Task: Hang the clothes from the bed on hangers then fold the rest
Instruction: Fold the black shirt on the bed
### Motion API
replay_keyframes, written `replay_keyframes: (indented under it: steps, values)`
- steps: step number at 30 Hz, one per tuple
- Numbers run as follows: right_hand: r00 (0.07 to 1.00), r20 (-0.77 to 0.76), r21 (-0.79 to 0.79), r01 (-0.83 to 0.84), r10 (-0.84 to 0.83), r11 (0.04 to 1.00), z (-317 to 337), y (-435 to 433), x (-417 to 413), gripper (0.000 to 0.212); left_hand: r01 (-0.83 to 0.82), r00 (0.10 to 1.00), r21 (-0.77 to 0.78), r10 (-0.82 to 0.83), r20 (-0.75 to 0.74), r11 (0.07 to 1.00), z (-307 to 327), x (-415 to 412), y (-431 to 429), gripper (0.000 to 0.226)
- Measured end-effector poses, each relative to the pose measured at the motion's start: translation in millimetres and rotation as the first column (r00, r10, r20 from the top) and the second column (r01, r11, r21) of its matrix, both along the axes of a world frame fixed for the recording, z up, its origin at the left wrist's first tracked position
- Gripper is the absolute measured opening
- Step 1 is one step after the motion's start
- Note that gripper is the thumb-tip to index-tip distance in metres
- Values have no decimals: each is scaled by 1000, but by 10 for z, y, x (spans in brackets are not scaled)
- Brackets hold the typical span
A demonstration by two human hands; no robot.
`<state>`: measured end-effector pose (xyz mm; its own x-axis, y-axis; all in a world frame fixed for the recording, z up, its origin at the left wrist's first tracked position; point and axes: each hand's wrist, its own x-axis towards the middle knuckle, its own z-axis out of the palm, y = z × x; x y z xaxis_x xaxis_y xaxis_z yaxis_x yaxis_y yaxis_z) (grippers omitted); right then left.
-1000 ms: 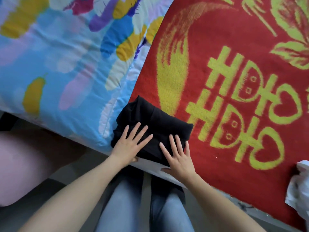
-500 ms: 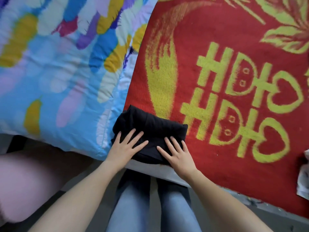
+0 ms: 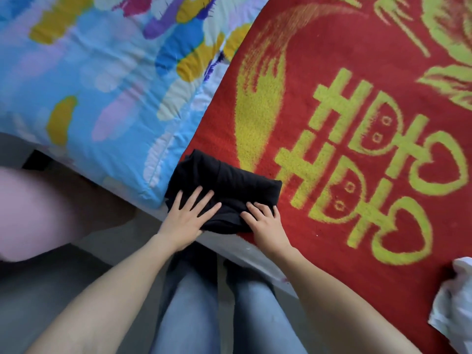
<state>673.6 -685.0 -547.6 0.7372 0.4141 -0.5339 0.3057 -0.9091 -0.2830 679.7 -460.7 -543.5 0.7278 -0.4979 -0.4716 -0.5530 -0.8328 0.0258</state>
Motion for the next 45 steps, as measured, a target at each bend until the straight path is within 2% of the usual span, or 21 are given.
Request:
replay_keyframes:
  steps: [2, 4, 6, 8, 10, 13, 16, 19, 21, 24, 30, 32, 34, 35, 36, 37, 39, 40, 42, 43, 45]
  values:
    - [999, -21, -2, -27, 27, 1000, 29, -102, -55, 49, -96, 995, 41, 97, -10, 995, 13, -170, -151, 103]
    - [999, -29, 17, -37, 37, 999, 103, -201, -124, 50, -168, 985, -7, 169, 38, 986, -27, -331, -330, 84]
    - [998, -35, 32, -51, 52, 998, 166, -304, -195, 52, -186, 971, -111, 200, 129, 976, -45, -433, -438, 59]
    - [995, -50, 15, -82, 83, 997, 259, -400, -266, 55, -176, 953, -192, 216, 212, 966, -24, -514, -495, 54]
    - [993, -57, 11, -100, 100, 995, 374, -450, -303, 59, -166, 958, -206, 208, 198, 964, 144, -541, -515, 52]
    - [989, -49, 24, -140, 141, 990, 574, -406, -301, 61, -310, 950, -101, 305, -62, 945, 385, -518, -469, 72]
    - [968, -39, 74, -244, 247, 967, 841, -167, -261, 63, -500, 815, 15, 477, -329, 866, 653, -634, -228, 76]
    - [913, -76, 102, -393, 401, 914, 1089, 250, -281, 59, -655, 679, 37, 609, -409, 755, 956, -1032, 98, 72]
    - [840, -76, 127, -527, 538, 840, 1216, 591, -382, 61, -759, 567, 65, 705, -425, 648, 1135, -1431, 328, 68]
    - [675, -40, 126, -728, 737, 674, 1432, 1235, -807, 66, -904, 377, 46, 843, -383, 425, 1419, -2329, 666, 67]
    - [417, 142, 95, -908, 898, 407, 1772, 2341, -2069, 66, -980, 190, 31, 970, -152, 197, 1861, -4077, 1148, 64]
    - [290, 371, 131, -957, 882, 260, 1942, 2717, -2647, 61, -998, 53, 14, 999, -9, 53, 2075, -4776, 1256, 61]
    - [117, 496, 125, -990, 860, 63, 2187, 3046, -3362, 53, -991, -64, -133, 969, 240, -32, 2359, -5563, 1274, 59]
    - [44, 545, 100, -995, 837, -13, 2292, 3196, -3623, 49, -978, -101, -209, 929, 357, -26, 2488, -5853, 1279, 54]
    - [13, 595, 89, -995, 803, -50, 2400, 3311, -3829, 44, -976, -94, -216, 894, 439, 3, 2577, -6076, 1260, 44]
    - [-40, 633, 88, -989, 773, -122, 2539, 3485, -4172, 42, -978, -146, -201, 859, 492, -51, 2694, -6446, 1248, 37]
    - [-116, 691, 84, -967, 713, -239, 2703, 3724, -4594, 58, -970, -228, -202, 803, 551, -137, 2860, -6864, 1282, 40]
    - [-158, 702, 63, -958, 694, -281, 2816, 3837, -4798, 57, -964, -263, -194, 781, 566, -183, 2931, -7050, 1310, 44]
    - [-213, 754, 44, -927, 621, -372, 3006, 4042, -5235, 41, -941, -336, -183, 752, 567, -283, 3053, -7472, 1334, 67]
    - [-240, 767, 45, -905, 595, -423, 3085, 4162, -5469, 47, -924, -378, -178, 728, 572, -340, 3124, -7687, 1357, 72]
    - [-259, 792, 40, -882, 553, -470, 3181, 4349, -5806, 54, -903, -419, -201, 672, 611, -380, 3192, -7978, 1427, 71]
